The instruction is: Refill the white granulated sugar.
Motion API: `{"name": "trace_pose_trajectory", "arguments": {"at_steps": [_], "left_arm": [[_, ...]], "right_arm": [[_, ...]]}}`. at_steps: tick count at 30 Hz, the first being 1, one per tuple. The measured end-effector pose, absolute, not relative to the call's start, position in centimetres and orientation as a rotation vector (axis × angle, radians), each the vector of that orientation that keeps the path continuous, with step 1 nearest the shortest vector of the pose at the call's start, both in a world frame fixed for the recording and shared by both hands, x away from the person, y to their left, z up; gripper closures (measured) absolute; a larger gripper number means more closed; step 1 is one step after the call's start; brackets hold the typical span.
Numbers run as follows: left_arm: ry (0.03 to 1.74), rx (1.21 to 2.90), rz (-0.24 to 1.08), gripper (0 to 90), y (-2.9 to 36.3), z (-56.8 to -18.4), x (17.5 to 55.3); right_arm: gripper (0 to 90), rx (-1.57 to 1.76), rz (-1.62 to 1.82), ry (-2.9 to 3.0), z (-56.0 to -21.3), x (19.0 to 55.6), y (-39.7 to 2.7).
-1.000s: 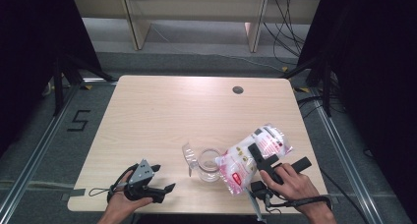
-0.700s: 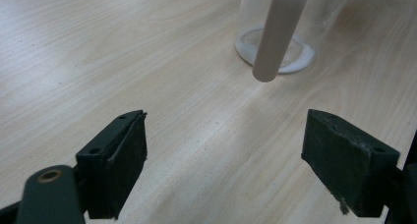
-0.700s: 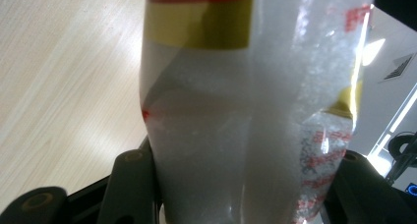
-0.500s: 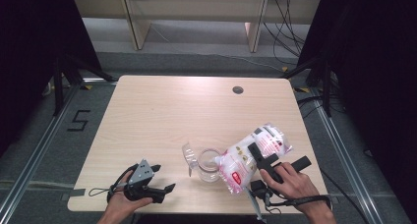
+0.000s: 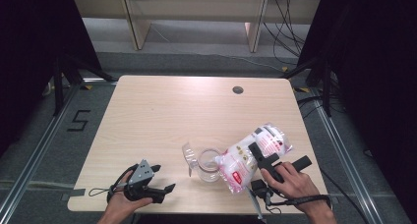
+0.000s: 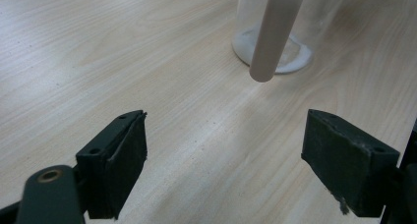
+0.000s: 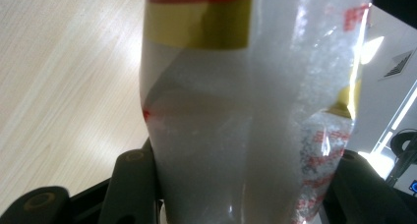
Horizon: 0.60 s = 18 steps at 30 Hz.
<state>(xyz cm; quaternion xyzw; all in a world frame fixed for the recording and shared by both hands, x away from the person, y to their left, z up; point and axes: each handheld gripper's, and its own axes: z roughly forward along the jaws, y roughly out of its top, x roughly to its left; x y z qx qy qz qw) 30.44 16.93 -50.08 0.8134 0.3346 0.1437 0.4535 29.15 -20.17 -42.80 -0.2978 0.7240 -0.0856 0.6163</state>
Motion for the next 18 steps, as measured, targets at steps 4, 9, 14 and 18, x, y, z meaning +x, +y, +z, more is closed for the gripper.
{"name": "trace_pose_trajectory", "arguments": {"at_steps": [4,9,14,18], "left_arm": [[0.826,2.001,0.348,16.9,16.88,-50.07,30.41],[0.824,2.000,0.353,16.9,16.89,-50.05,30.41],[0.827,1.997,0.351,16.9,16.88,-50.08,30.41],[0.826,2.001,0.348,16.9,16.88,-50.07,30.42]], "right_arm": [[51.8,-0.686,-0.194,1.671,-42.72,29.15,-20.19],[52.0,-0.686,-0.200,1.670,-42.66,29.19,-20.34],[52.2,-0.686,-0.195,1.661,-42.58,29.29,-20.49],[52.3,-0.686,-0.200,1.657,-42.48,29.26,-20.56]]}}
